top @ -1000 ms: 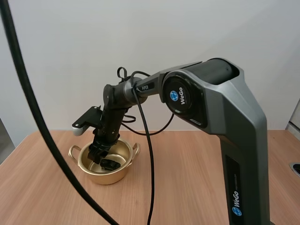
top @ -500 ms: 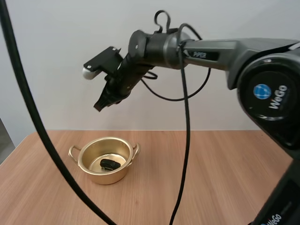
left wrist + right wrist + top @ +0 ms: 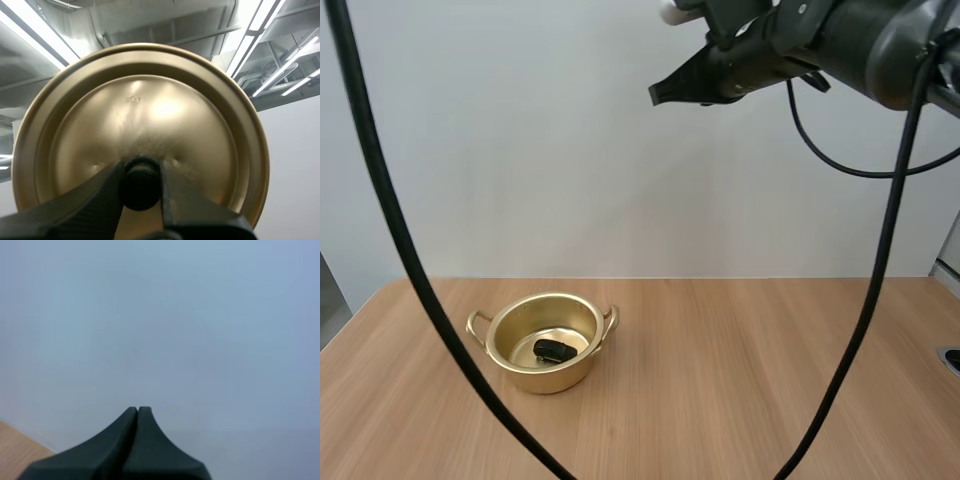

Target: Open the pot, put the car inside, and close it

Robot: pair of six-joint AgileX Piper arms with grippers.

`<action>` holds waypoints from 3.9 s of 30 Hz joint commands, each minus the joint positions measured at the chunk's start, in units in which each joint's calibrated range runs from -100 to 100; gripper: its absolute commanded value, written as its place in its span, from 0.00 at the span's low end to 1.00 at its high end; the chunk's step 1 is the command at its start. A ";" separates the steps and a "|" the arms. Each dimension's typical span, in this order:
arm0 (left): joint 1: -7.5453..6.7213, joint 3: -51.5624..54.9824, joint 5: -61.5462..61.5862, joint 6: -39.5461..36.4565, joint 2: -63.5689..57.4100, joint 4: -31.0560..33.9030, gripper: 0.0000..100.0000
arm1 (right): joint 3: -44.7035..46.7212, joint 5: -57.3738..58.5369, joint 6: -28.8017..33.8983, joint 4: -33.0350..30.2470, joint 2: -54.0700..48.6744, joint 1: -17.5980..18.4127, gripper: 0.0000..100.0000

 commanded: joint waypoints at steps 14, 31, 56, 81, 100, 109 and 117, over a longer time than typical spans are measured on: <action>0.03 12.48 -4.27 -2.47 -1.07 -0.50 0.00 | 35.15 -38.14 0.02 6.31 -17.19 -4.21 0.00; -0.04 64.95 -30.57 3.77 -25.18 -2.17 0.00 | 45.96 -47.61 0.02 9.44 -19.77 -4.21 0.00; -0.04 100.54 -16.18 13.14 -20.92 -3.35 0.00 | 45.96 -42.80 -0.34 9.72 -20.02 -4.21 0.00; -0.04 76.69 24.84 14.30 14.93 -5.64 0.00 | 45.96 -40.94 -0.34 8.42 -20.02 -4.21 0.00; -0.04 75.25 22.85 13.56 22.82 -1.64 0.00 | 45.96 -40.94 -0.34 8.42 -20.02 -4.21 0.00; -0.04 75.25 20.82 13.56 25.59 -1.23 0.00 | 45.96 -40.94 -0.34 8.42 -20.02 -4.21 0.00; -0.04 75.25 19.79 13.56 27.29 -0.60 0.00 | 45.96 -40.94 -0.34 8.42 -20.02 -4.21 0.00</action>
